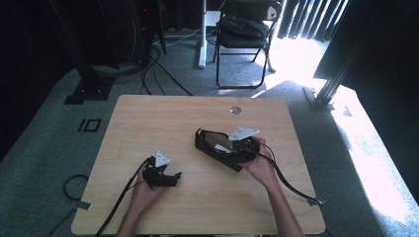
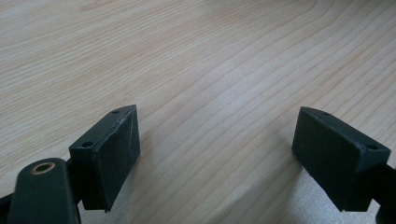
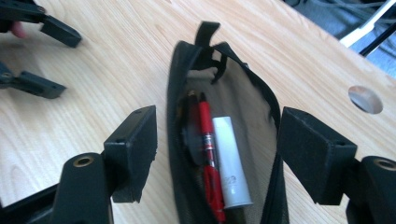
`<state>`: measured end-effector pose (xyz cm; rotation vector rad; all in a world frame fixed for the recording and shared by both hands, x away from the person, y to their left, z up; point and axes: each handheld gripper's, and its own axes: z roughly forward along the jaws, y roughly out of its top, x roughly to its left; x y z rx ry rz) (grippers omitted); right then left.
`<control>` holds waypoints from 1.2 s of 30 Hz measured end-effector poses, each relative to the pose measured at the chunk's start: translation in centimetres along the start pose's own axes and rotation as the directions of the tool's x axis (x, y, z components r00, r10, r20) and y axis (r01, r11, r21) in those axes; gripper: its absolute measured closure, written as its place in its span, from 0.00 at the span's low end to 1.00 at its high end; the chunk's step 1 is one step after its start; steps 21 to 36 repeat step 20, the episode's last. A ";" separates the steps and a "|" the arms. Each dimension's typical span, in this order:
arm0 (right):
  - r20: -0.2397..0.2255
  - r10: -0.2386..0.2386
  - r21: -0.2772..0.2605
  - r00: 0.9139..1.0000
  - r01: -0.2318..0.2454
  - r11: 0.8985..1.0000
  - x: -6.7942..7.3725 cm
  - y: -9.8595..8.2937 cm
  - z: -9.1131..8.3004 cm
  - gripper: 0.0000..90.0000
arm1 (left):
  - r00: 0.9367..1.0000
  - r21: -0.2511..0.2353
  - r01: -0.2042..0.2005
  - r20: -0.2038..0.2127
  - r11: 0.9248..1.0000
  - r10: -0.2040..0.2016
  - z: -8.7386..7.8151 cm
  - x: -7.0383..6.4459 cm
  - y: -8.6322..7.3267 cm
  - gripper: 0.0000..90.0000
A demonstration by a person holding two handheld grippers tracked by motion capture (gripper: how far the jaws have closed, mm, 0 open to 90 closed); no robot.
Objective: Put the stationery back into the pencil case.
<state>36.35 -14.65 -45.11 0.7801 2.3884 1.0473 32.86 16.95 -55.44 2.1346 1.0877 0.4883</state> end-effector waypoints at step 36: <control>0.092 0.144 -0.057 0.985 -0.139 0.989 -0.9 -5.2 -2.9 0.31 | 1.000 0.002 0.001 0.000 1.000 -0.001 0.0 0.0 0.0 0.17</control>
